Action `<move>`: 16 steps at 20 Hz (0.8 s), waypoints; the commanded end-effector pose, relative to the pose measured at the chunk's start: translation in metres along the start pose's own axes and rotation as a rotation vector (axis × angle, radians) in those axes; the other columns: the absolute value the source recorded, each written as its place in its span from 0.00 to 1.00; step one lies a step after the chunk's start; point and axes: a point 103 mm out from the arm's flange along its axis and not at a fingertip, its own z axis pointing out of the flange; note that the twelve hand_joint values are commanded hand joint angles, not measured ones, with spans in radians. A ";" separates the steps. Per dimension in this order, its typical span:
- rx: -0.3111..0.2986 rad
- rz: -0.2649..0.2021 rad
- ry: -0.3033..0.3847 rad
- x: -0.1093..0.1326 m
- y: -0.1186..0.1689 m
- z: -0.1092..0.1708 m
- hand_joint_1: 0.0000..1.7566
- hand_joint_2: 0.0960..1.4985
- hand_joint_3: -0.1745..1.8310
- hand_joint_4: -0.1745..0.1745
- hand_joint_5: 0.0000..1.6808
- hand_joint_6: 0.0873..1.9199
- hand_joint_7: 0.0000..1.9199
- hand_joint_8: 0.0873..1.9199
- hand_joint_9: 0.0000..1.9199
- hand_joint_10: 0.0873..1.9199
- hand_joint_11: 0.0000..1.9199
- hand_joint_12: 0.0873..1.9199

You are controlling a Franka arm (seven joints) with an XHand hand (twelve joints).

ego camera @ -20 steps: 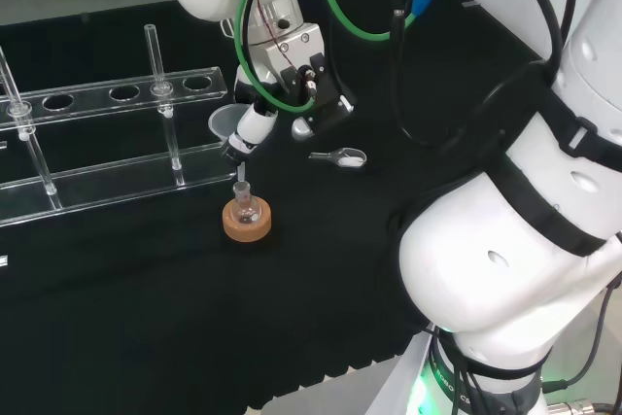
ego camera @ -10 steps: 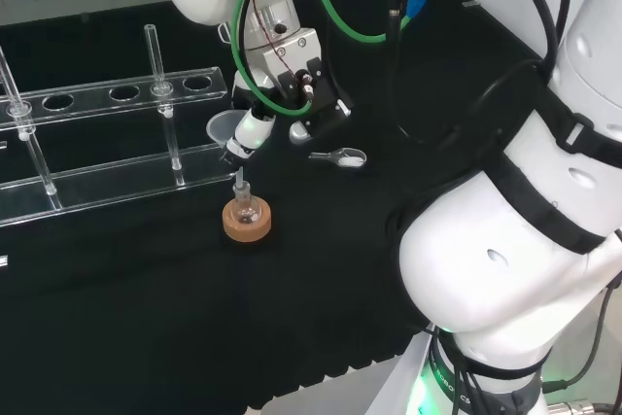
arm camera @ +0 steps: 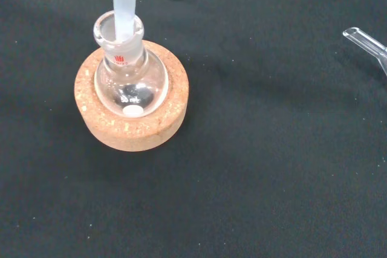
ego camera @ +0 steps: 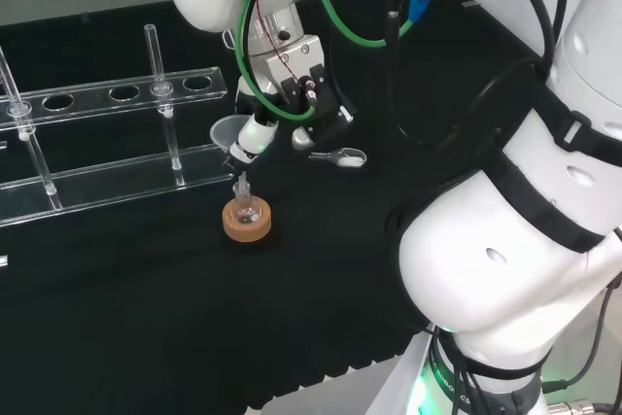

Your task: Place the funnel on the round-bottom flask.

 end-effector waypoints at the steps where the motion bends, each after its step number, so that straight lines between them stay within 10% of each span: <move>1: -0.003 0.008 0.000 -0.002 0.003 0.009 0.47 0.49 0.11 0.55 0.46 0.18 0.61 0.15 0.34 0.17 0.00 0.42; 16: 0.012 -0.078 -0.132 0.015 0.016 0.028 0.47 0.49 0.12 0.55 0.46 0.19 0.61 0.15 0.34 0.17 0.00 0.41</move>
